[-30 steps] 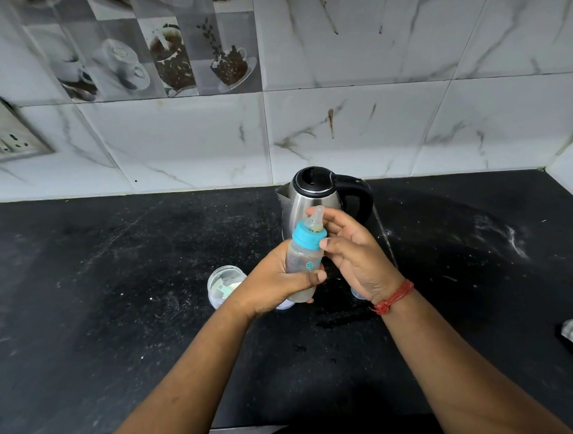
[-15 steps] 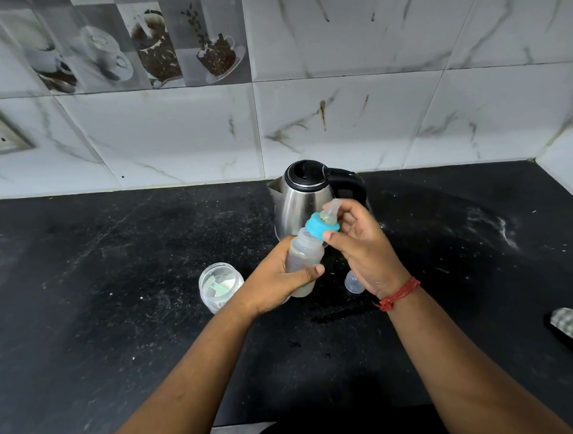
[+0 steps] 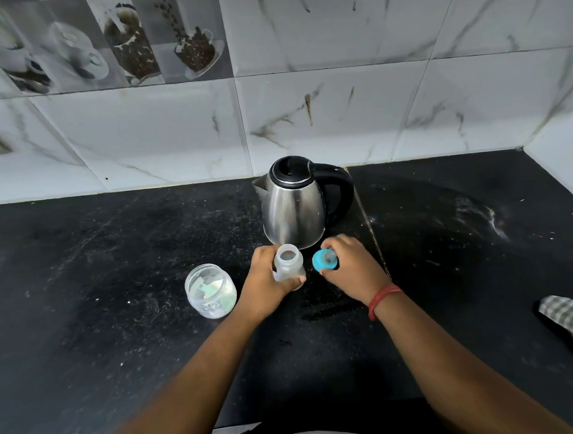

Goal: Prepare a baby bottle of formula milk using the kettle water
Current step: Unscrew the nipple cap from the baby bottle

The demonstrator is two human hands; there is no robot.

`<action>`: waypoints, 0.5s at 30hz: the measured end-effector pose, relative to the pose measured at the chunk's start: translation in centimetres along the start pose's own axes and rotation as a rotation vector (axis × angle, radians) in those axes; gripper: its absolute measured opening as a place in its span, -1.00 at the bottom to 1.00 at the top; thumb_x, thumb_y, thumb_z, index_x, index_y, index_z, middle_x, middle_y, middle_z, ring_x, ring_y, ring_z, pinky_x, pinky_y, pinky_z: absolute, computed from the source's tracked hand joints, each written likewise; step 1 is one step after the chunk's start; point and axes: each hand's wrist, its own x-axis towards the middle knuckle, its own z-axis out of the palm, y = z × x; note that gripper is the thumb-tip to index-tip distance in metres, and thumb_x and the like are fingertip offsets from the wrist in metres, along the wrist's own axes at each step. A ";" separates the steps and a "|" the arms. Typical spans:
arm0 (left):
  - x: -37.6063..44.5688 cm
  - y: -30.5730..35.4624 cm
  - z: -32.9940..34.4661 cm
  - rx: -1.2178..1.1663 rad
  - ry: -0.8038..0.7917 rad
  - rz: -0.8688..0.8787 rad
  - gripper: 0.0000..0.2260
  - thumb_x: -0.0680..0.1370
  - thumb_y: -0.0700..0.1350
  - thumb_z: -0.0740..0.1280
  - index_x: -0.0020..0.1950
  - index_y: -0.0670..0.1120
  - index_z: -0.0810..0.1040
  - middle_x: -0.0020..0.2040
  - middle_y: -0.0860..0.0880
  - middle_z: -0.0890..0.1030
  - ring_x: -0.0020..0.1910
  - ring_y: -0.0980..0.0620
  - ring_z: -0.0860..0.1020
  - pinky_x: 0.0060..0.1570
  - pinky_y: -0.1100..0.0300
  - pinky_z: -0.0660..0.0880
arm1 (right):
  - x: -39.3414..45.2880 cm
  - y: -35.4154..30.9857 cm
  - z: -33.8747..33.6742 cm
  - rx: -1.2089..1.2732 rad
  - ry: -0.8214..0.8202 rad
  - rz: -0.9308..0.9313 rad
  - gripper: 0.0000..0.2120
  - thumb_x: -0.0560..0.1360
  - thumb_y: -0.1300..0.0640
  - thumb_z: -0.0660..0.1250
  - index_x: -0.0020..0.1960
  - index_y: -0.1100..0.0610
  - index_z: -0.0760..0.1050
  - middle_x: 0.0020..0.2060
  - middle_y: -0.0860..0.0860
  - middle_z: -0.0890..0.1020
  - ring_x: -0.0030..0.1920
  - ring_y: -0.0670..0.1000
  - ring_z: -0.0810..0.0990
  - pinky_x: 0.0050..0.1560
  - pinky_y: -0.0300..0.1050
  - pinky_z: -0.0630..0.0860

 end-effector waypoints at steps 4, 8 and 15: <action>0.2 -0.6 0.9 0.053 -0.018 -0.058 -0.54 0.36 -0.06 0.59 0.11 0.26 0.47 0.11 0.18 0.59 0.12 0.21 0.57 0.14 0.15 0.51 | 0.6 1.2 2.5 -0.323 -0.160 -0.041 -0.58 0.41 0.03 0.50 0.23 0.04 0.52 0.14 -0.01 0.56 0.24 0.08 0.48 0.52 0.07 0.20; 0.7 -1.2 1.6 0.162 -0.049 -0.067 -0.51 0.25 0.16 0.49 0.13 0.24 0.43 0.03 0.22 0.61 0.13 0.03 0.56 0.21 -0.12 0.51 | 0.9 1.6 3.8 -0.475 -0.256 -0.039 -0.62 0.45 0.00 0.45 0.23 0.02 0.49 0.16 -0.02 0.54 0.29 0.11 0.43 0.58 0.23 0.04; 0.8 -2.1 2.0 0.213 -0.063 -0.077 -0.55 0.39 -0.07 0.58 0.17 0.07 0.44 0.02 0.19 0.56 0.09 0.05 0.53 0.26 -0.05 0.45 | 0.7 1.7 4.3 -0.571 -0.328 -0.034 -0.51 0.48 -0.01 0.44 0.36 0.03 0.44 0.27 -0.02 0.53 0.38 0.10 0.39 0.58 0.33 -0.05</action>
